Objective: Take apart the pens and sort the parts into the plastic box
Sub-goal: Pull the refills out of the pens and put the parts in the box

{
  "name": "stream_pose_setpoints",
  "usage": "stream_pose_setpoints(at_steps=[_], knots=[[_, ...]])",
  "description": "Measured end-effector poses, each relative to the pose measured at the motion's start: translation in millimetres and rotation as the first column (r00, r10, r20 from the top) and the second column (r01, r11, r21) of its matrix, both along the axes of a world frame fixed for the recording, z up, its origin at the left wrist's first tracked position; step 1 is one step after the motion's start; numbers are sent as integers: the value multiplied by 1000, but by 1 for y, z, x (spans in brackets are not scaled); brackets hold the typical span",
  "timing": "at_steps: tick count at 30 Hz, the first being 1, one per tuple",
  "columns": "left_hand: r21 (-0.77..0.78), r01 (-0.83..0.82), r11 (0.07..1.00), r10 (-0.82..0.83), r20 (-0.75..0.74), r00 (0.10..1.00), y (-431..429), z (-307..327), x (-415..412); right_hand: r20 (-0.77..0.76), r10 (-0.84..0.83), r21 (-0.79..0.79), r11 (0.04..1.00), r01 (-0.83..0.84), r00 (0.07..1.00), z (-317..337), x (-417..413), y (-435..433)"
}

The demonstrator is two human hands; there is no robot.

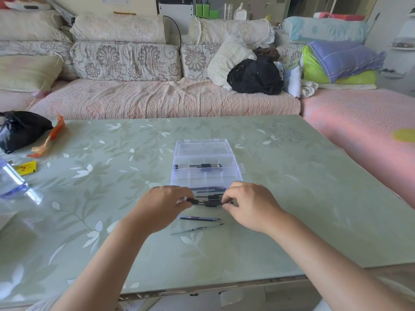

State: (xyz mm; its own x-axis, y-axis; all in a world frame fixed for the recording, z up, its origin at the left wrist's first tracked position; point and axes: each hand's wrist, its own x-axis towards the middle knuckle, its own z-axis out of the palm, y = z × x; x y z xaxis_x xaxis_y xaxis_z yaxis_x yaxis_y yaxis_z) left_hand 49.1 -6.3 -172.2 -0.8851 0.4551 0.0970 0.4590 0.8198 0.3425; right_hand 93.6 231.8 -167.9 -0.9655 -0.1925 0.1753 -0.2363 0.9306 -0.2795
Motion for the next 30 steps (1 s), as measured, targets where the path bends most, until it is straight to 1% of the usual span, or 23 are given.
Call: stream_pose_setpoints(at_steps=[2,4,8,10,11,12,14,17,19,23,28,30], knots=[[-31,-56,998,57,43,997,-9,0,-5,19,-51,34,998,50,999,1,-2,6],[-54,-98,994,100,34,994,-16,-1,-9,48,-87,59,995,84,995,1,-4,12],[-120,-152,981,133,-148,980,-24,-2,-14,74,-105,91,991,98,992,-2,-6,16],[-103,-191,976,171,-174,970,-26,-2,-15,81,-103,86,992,96,991,-2,-6,15],[-66,-196,978,181,-182,966,-24,-3,-14,84,-96,80,993,89,992,-2,-5,15],[-8,-180,984,176,-182,968,-21,-4,-12,85,-83,74,994,76,993,-1,-5,13],[90,-89,992,103,-175,979,-7,-4,-4,74,-42,62,997,38,996,-1,-3,8],[84,87,993,-66,-221,973,14,-7,7,40,16,43,999,-17,999,-2,0,-1],[72,131,989,-109,-250,962,21,-10,8,16,27,27,999,-28,999,-2,0,-5],[51,87,995,-74,-220,973,22,-16,4,28,16,8,1000,-17,999,-1,0,-5],[5,14,1000,-13,-170,985,19,-20,0,64,-130,48,991,127,989,8,-9,19],[-22,4,1000,-7,-133,991,19,-21,-1,102,-161,76,985,154,982,6,-11,28]])
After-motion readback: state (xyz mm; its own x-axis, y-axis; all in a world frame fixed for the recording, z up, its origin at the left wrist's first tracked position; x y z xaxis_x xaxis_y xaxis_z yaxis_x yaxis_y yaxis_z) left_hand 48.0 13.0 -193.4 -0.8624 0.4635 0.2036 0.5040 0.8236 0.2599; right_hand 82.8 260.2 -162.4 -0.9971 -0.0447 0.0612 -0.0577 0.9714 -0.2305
